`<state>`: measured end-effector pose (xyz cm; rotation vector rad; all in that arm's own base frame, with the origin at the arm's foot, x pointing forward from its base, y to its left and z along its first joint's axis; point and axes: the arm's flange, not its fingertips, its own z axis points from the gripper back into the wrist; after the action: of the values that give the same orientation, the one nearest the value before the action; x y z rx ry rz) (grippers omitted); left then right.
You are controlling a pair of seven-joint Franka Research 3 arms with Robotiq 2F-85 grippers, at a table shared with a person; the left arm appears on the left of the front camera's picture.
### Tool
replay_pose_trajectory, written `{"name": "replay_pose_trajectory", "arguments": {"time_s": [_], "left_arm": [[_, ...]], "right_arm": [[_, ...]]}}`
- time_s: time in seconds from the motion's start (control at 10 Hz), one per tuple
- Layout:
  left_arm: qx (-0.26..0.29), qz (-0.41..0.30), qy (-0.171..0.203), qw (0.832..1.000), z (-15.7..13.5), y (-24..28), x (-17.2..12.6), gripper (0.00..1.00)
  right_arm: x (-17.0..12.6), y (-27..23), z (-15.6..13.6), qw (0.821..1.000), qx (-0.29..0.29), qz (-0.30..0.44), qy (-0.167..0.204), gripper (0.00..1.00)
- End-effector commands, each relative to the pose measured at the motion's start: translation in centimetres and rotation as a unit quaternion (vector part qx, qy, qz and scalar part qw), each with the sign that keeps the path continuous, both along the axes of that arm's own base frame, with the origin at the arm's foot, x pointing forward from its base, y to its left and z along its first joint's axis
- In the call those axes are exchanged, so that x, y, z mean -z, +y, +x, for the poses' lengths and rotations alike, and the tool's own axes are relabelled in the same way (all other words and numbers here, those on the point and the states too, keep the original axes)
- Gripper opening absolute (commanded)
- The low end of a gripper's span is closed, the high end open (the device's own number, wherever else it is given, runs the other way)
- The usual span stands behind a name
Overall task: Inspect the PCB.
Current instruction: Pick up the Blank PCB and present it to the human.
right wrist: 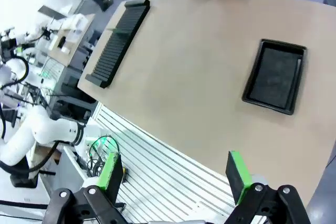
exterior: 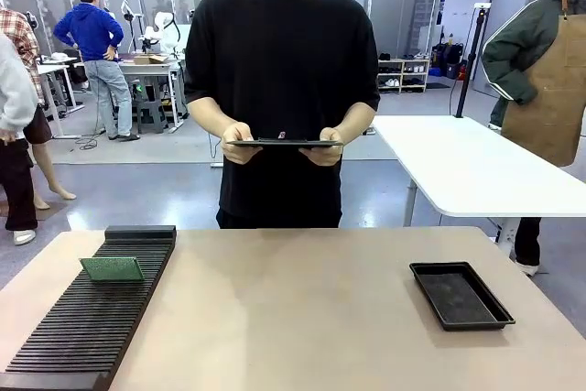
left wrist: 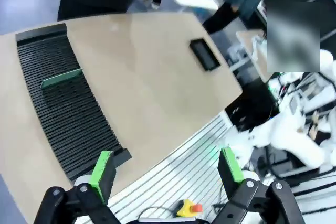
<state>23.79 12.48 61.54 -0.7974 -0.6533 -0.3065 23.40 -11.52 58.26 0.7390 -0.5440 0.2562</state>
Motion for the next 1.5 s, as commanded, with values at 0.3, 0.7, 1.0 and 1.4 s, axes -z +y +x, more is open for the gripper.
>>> {"name": "replay_pose_trajectory", "arguments": {"time_s": [0.3, 0.7, 1.0, 1.4], "left_arm": [[-0.054, -0.05, 0.012, 0.997, -2.6, 2.2, 4.3, 1.0], [-0.069, -0.041, 0.014, 0.997, -2.8, 2.6, 4.3, 1.0], [-0.069, -0.041, 0.014, 0.997, -2.8, 2.6, 4.3, 1.0], [-0.04, 0.083, -0.036, 0.995, -3.5, -1.6, 1.2, 1.0]], "right_arm": [[1.2, -1.0, -2.3, 0.999, 0.024, 0.027, -0.031, 1.0], [0.8, -1.4, -2.2, 0.999, 0.036, 0.021, -0.018, 1.0], [0.8, -1.4, -2.2, 0.999, 0.036, 0.021, -0.018, 1.0], [0.8, -1.4, -2.2, 0.999, 0.036, 0.021, -0.018, 1.0]]}}
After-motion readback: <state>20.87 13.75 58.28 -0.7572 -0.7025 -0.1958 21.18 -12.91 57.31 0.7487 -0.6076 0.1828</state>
